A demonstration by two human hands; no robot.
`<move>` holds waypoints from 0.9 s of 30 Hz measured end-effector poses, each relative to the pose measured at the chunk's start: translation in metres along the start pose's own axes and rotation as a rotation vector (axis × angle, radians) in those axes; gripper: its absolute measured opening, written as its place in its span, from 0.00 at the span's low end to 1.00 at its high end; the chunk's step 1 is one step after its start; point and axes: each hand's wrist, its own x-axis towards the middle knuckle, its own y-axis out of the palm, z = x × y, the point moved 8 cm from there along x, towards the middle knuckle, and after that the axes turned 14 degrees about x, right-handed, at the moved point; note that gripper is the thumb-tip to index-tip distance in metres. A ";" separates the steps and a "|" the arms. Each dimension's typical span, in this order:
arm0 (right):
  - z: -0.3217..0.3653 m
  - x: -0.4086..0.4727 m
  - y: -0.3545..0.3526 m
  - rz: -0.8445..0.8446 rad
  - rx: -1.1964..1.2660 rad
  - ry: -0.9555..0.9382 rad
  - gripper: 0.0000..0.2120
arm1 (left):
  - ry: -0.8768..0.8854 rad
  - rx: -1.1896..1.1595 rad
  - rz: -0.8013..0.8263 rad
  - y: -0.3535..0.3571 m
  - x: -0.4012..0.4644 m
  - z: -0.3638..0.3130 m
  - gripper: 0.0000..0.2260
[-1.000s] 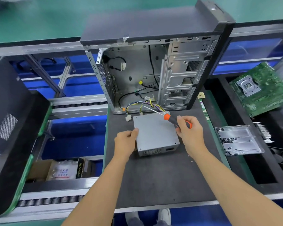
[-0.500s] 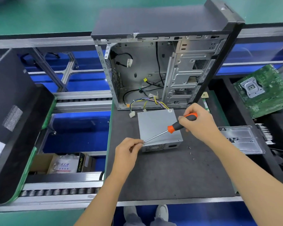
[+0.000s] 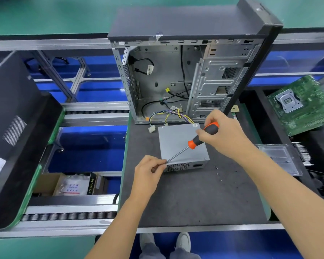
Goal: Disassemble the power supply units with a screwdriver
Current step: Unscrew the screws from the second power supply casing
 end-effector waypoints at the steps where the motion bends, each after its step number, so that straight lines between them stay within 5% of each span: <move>1: 0.011 0.000 0.003 0.027 -0.049 -0.033 0.14 | 0.000 -0.002 -0.005 0.000 0.000 0.000 0.07; 8: 0.108 -0.010 0.054 0.269 -0.480 -0.365 0.30 | -0.045 -0.054 -0.037 0.002 0.001 0.002 0.04; 13: 0.139 -0.002 0.088 0.349 -0.772 -0.485 0.17 | -0.060 -0.056 0.000 0.002 0.003 0.002 0.03; 18: 0.144 0.007 0.099 0.397 -0.826 -0.431 0.17 | -0.103 -0.246 0.011 -0.024 0.010 -0.012 0.13; 27: 0.139 -0.010 0.106 0.656 -0.605 -0.441 0.05 | 0.034 -0.357 0.172 -0.062 0.029 -0.069 0.06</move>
